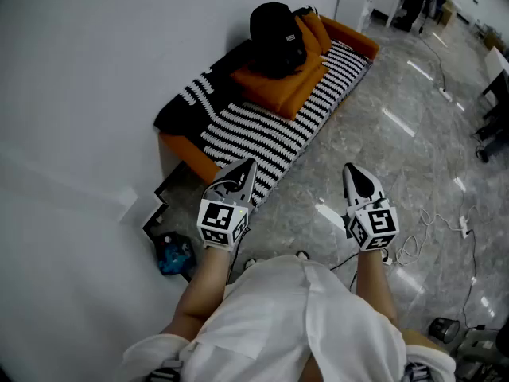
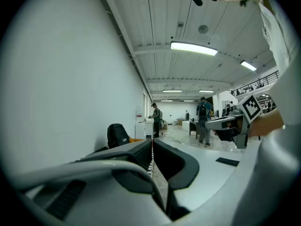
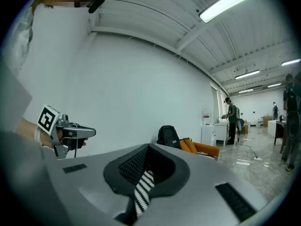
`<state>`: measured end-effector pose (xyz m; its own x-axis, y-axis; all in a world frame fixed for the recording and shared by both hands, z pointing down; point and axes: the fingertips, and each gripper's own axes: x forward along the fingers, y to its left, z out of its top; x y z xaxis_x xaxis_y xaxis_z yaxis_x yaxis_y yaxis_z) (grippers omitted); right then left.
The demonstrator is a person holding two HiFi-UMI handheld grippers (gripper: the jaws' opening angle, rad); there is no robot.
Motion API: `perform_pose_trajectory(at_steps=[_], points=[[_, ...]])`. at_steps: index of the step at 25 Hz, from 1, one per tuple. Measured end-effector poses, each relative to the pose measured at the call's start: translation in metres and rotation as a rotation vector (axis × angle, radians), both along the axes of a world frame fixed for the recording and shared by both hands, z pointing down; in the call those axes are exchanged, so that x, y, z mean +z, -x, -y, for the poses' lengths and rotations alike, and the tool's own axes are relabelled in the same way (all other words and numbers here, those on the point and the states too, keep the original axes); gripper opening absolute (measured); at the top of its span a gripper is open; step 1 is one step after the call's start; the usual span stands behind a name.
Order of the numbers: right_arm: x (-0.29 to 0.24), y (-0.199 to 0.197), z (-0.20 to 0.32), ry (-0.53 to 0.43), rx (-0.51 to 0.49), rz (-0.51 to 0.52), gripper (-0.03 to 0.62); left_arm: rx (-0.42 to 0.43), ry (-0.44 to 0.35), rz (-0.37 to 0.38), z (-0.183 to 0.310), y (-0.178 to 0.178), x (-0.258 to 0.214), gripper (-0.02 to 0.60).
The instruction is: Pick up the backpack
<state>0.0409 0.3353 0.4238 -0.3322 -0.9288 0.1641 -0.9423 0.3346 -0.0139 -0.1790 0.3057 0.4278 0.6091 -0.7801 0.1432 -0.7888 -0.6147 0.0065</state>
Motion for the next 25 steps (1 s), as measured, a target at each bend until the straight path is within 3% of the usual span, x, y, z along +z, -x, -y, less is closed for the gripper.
perform_pose_trajectory(at_steps=[18,22,25], points=[[0.002,-0.026,-0.012,0.005,-0.020,-0.015,0.017,0.013,0.017,-0.025,-0.014,-0.036,0.005,0.028],[0.008,-0.034,-0.021,0.030,-0.048,0.042,0.018,0.022,0.030,-0.024,-0.021,-0.048,0.009,0.028],[0.018,-0.039,-0.031,0.066,-0.064,0.030,0.020,0.022,0.042,-0.001,-0.027,-0.055,0.018,0.028]])
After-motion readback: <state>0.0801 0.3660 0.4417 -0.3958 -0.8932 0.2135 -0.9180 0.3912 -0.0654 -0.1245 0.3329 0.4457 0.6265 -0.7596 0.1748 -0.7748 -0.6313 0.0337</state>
